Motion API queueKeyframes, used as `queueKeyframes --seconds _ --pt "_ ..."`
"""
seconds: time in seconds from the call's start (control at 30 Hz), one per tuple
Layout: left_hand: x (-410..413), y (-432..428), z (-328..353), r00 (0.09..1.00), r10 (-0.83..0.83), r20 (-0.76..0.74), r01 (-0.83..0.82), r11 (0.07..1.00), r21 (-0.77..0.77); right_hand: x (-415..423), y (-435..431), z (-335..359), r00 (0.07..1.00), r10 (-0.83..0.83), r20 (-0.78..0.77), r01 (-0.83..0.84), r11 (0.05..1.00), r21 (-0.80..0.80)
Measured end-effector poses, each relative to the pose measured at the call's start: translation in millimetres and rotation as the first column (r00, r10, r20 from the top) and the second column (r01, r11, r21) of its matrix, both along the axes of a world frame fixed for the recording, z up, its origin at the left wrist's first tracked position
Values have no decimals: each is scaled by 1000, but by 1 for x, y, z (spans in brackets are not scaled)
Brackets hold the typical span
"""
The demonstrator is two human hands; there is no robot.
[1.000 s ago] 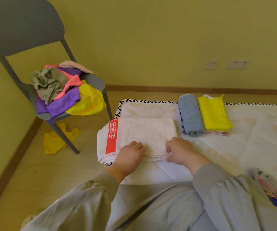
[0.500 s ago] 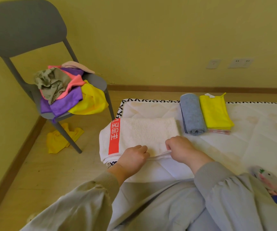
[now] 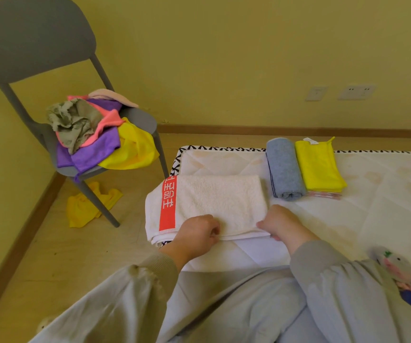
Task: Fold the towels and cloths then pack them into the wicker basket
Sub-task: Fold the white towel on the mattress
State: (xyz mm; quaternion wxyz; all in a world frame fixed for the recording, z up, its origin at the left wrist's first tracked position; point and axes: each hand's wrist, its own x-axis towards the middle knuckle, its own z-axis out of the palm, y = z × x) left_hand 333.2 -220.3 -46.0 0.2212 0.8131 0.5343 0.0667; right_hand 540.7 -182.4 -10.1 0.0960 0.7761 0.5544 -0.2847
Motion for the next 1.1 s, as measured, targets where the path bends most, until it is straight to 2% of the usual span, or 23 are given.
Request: queueKeyframes --seconds 0.13,0.27,0.3,0.33,0.4,0.43,0.47,0.57,0.6,0.67,0.77,0.87,0.97,1.0,1.1 --pt "3 1 -1 987 130 98 -119 987 -103 -2 4 5 995 -59 81 41 978 202" --pt "4 -1 2 986 131 99 -124 990 -74 -2 -3 1 991 -44 123 40 999 37" --pt "4 0 3 979 159 127 -154 987 -52 -4 -1 2 991 -76 108 67 994 85" --pt "4 3 4 966 193 170 -195 981 -9 -6 3 4 990 -113 81 95 975 202" --pt "0 13 2 960 203 191 -240 950 199 -15 12 7 991 -130 16 107 874 474" --pt "-1 20 1 969 194 154 -232 927 296 -21 16 7 994 -108 -17 99 826 555" --pt "-2 28 0 978 187 90 -206 923 325 -28 20 6 995 -91 -48 102 796 597" --pt "-2 45 1 976 164 -140 -146 981 129 -39 34 -4 976 -151 -159 217 774 594" --pt "-2 48 -2 971 144 -192 -125 987 104 -39 40 -9 966 -173 -193 255 769 586" --pt "1 51 -9 959 115 -260 -91 991 102 -37 51 -16 948 -208 -243 313 752 580" --pt "1 50 -20 951 127 -281 -97 988 119 -33 64 -23 932 -255 -258 359 738 571" --pt "0 50 -25 948 143 -284 -104 983 148 -35 74 -25 973 -166 -162 232 745 625" --pt "0 50 -25 948 147 -282 -110 984 141 -33 80 -24 1000 13 -6 -4 665 747" --pt "0 50 -25 949 148 -280 -112 984 139 -32 82 -23 998 41 46 -61 669 741" --pt "0 50 -25 950 146 -276 -115 986 123 -33 82 -23 959 81 270 -218 822 526"
